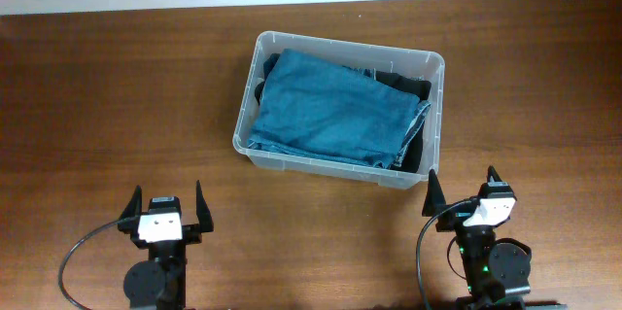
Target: Pack container
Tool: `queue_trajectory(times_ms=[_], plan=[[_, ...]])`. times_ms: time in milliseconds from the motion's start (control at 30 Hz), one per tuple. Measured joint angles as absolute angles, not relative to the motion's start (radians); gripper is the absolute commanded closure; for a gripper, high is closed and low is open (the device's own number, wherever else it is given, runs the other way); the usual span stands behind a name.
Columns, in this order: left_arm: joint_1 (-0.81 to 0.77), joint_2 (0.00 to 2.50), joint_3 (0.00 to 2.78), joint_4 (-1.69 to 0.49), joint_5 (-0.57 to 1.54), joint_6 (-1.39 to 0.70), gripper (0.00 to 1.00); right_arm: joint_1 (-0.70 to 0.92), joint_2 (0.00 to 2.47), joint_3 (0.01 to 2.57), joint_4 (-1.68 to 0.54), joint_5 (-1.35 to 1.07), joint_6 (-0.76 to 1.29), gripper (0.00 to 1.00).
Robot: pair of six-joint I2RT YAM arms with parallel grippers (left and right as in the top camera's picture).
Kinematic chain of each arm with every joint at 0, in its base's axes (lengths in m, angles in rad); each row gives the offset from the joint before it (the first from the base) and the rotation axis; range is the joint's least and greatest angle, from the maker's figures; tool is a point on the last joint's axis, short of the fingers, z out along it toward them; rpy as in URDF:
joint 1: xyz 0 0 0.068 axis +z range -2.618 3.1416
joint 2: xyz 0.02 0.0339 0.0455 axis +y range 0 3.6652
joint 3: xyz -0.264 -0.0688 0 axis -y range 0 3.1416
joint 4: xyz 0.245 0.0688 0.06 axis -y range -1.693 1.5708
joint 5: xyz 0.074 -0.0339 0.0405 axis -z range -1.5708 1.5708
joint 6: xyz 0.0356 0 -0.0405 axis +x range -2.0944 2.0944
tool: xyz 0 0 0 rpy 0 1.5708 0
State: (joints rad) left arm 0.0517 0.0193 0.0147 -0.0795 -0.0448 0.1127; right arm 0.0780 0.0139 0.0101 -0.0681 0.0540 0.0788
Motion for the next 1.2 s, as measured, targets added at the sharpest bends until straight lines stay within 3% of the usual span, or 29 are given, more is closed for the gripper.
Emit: queue_trajectory(times_ms=[833,1200], plan=[[0.052,0.019,0.015,-0.08,-0.045,0.113,0.01,0.078,0.014,0.01,-0.068,0.052,0.081,0.02],[0.052,0.019,0.015,-0.08,-0.045,0.113,0.01,0.078,0.014,0.01,-0.062,-0.141,0.357,0.02]])
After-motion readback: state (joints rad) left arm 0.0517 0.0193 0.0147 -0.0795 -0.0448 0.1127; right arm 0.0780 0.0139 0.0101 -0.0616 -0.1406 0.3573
